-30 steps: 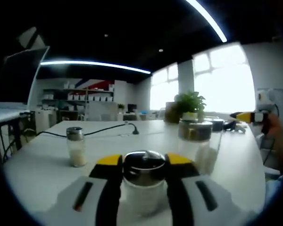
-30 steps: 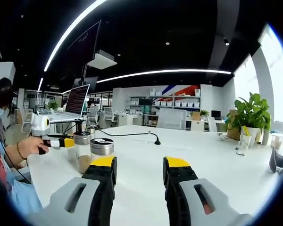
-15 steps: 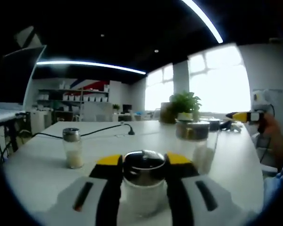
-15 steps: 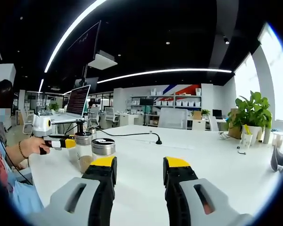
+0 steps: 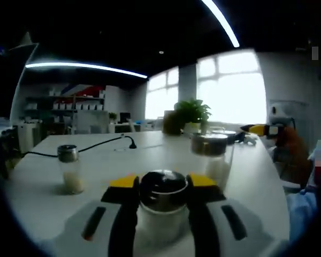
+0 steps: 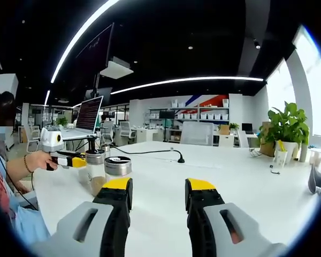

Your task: Rotate the seasoning bottle until the label or dispensing opening points toward the visible target arrow and the bottle remains upright within the marked orientation range

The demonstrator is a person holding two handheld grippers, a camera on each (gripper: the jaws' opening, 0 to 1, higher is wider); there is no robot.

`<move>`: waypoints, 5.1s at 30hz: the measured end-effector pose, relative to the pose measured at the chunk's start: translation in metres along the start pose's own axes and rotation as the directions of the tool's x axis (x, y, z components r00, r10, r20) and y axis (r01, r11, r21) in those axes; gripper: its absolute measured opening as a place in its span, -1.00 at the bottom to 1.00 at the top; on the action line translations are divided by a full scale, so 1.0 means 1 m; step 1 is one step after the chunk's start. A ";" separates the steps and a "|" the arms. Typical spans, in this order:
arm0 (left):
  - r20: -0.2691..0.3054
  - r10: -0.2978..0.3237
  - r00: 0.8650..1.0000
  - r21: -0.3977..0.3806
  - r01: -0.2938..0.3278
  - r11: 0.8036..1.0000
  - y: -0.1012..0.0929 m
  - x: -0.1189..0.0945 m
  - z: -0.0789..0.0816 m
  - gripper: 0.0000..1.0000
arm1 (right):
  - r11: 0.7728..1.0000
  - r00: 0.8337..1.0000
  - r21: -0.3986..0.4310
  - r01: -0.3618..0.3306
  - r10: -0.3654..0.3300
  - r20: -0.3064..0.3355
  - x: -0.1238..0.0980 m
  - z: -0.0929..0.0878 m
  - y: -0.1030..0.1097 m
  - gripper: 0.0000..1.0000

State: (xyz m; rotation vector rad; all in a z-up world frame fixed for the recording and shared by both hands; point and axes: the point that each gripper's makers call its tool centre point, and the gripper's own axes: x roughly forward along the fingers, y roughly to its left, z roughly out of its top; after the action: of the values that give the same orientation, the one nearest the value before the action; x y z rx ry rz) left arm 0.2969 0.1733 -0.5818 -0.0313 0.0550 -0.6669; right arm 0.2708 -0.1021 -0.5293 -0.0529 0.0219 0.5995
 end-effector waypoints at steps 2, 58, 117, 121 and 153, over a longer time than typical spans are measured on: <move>-0.003 -0.032 0.999 0.002 0.032 0.999 -0.001 0.000 0.000 -0.27 | 1.000 1.000 0.003 -0.004 0.004 -0.001 0.000 -0.001 0.001 -0.22; -0.078 -0.059 0.995 -0.030 0.056 0.998 -0.003 -0.019 -0.005 0.22 | 1.000 1.000 0.008 -0.004 0.004 -0.022 0.001 -0.004 -0.002 -0.13; 0.056 0.409 0.911 -0.115 -0.401 0.909 0.012 -0.008 -0.001 -0.27 | 0.993 0.993 -0.055 0.103 -0.105 -0.051 -0.003 -0.006 -0.025 0.93; 0.053 0.394 0.918 -0.109 -0.387 0.916 0.011 -0.008 -0.001 -0.28 | 0.993 0.994 -0.065 0.099 -0.102 -0.047 -0.003 -0.004 -0.023 0.93; 0.040 0.062 0.997 -0.056 -0.059 0.997 0.004 -0.008 -0.003 -0.29 | 0.998 0.999 -0.032 0.047 -0.047 -0.014 -0.002 0.001 -0.015 0.84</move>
State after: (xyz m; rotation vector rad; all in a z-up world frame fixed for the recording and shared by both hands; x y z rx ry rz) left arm 0.2925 0.1815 -0.5842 -0.0955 0.0336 -0.6039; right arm 0.2775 -0.1156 -0.5276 -0.0884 0.0259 0.5524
